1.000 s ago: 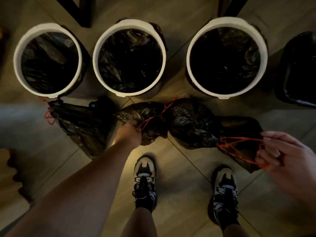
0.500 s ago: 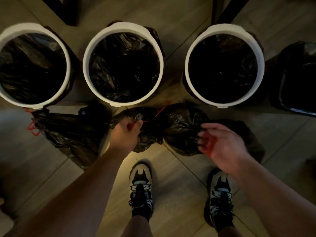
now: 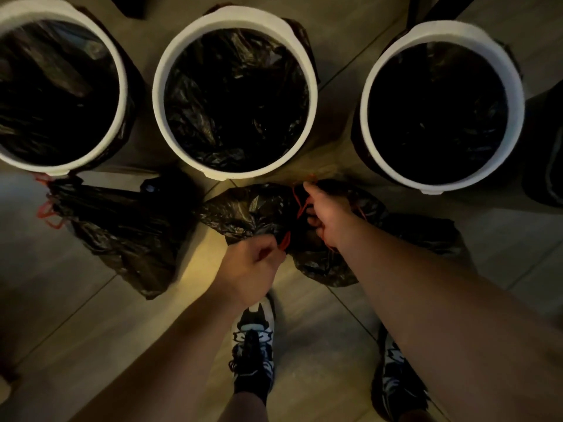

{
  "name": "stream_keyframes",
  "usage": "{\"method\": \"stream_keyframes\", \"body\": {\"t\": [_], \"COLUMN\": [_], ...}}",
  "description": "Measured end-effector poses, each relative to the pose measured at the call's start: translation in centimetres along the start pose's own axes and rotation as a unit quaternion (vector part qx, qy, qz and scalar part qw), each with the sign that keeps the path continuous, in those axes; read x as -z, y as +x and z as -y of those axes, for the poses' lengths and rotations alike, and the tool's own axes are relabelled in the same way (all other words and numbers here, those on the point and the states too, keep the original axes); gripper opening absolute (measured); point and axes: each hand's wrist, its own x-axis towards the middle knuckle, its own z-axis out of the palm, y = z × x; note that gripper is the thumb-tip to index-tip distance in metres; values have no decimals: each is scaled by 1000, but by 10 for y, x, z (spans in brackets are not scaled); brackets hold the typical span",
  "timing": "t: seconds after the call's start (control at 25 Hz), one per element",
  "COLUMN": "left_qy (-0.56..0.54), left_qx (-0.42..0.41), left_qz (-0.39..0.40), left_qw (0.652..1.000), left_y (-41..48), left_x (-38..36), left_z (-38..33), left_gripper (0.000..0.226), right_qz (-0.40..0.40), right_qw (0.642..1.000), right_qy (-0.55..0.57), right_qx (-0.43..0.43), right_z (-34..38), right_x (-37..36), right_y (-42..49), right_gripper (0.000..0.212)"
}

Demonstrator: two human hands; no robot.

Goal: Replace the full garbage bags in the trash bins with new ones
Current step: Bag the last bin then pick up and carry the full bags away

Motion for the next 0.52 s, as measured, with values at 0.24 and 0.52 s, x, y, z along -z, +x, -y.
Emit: {"method": "stream_keyframes", "body": {"t": [0.24, 0.52], "left_qy": [-88, -414], "left_qx": [44, 124], "left_qz": [-58, -187], "left_qw": [993, 882], "left_y": [-7, -22], "left_x": [11, 28], "left_z": [11, -11], "left_gripper": [24, 33], "right_qz": [32, 114], "right_qw": [993, 942], "right_qy": [115, 317], "right_qx": [-4, -5], "right_z": [-1, -2], "right_x": [2, 77], "right_y": [0, -70], "right_gripper": [16, 36]}}
